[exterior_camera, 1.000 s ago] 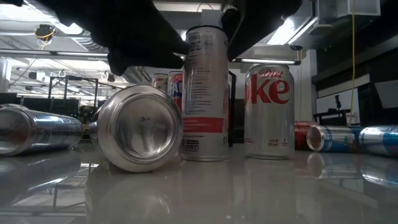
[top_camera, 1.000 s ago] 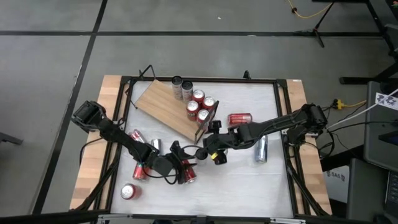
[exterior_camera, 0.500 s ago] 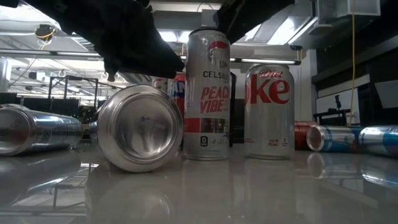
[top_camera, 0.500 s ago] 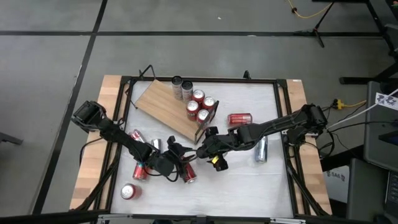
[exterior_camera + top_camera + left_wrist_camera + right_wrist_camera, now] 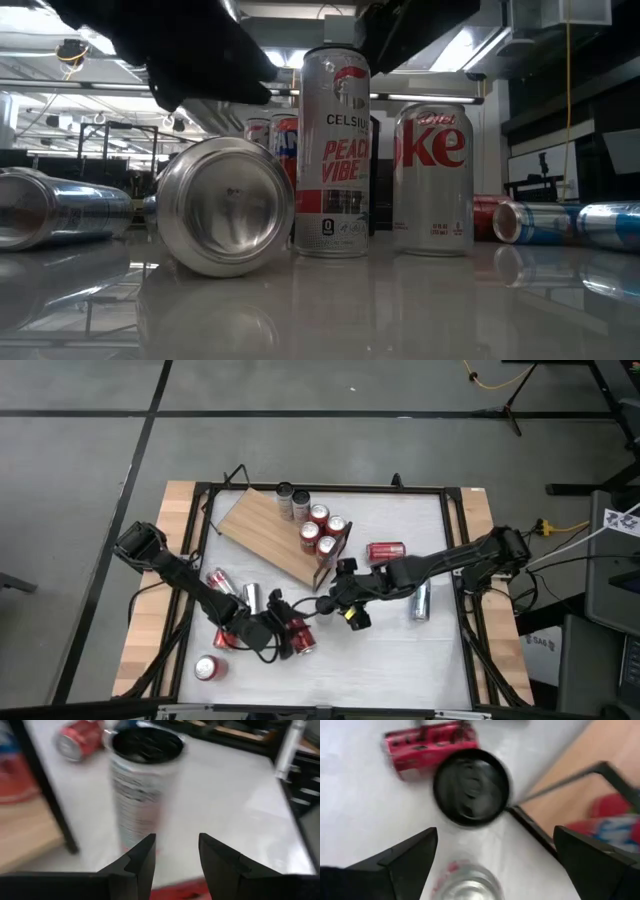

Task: Pick and place cans onto a shelf
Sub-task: Put the pink and white soda can on the shelf aligned with the other right pink and white soda can

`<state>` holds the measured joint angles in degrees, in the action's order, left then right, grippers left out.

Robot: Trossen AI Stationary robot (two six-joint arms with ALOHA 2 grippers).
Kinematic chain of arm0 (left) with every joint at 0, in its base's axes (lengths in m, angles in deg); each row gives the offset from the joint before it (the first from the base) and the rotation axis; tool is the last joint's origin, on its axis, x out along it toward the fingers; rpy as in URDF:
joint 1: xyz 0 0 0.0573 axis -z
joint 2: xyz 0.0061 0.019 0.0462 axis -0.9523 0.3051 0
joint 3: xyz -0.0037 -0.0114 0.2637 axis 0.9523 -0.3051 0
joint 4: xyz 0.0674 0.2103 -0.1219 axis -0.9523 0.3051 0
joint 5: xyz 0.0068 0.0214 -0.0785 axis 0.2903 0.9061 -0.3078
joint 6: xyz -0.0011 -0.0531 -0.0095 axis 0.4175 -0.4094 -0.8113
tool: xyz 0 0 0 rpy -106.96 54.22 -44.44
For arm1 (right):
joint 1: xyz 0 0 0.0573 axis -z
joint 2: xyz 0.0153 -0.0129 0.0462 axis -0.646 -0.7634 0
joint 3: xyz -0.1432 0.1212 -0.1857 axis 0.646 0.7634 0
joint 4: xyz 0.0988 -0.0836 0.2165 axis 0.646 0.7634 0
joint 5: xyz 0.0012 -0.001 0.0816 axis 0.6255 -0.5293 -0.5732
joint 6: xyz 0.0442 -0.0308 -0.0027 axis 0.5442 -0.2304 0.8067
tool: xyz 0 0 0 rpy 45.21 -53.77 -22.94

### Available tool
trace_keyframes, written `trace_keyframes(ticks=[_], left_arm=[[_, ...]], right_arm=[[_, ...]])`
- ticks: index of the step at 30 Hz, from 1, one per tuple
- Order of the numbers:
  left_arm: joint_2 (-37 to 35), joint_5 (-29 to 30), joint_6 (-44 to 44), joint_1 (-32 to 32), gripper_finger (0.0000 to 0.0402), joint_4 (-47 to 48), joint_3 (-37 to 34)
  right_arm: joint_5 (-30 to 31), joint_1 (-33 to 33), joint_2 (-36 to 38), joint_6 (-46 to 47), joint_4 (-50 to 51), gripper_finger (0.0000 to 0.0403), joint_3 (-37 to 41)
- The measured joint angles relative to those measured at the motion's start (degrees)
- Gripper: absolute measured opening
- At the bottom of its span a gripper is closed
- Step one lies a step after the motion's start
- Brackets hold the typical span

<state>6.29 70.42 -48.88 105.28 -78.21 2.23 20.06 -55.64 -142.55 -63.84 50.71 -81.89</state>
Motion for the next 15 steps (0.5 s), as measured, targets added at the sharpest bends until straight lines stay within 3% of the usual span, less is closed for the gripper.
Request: trace_keyframes(ticks=[5,15], left_arm=[[0.0,-4.1,-0.1,0.3,0.0140,-2.1,0.0],[0.0,-3.2,0.1,-2.9,0.0140,-3.1,0.0]], right_arm=[[5.7,0.1,0.3,-0.2,0.9,0.0390,-0.1],[6.0,0.0,-2.4,-0.2,-0.7,0.0390,0.0]])
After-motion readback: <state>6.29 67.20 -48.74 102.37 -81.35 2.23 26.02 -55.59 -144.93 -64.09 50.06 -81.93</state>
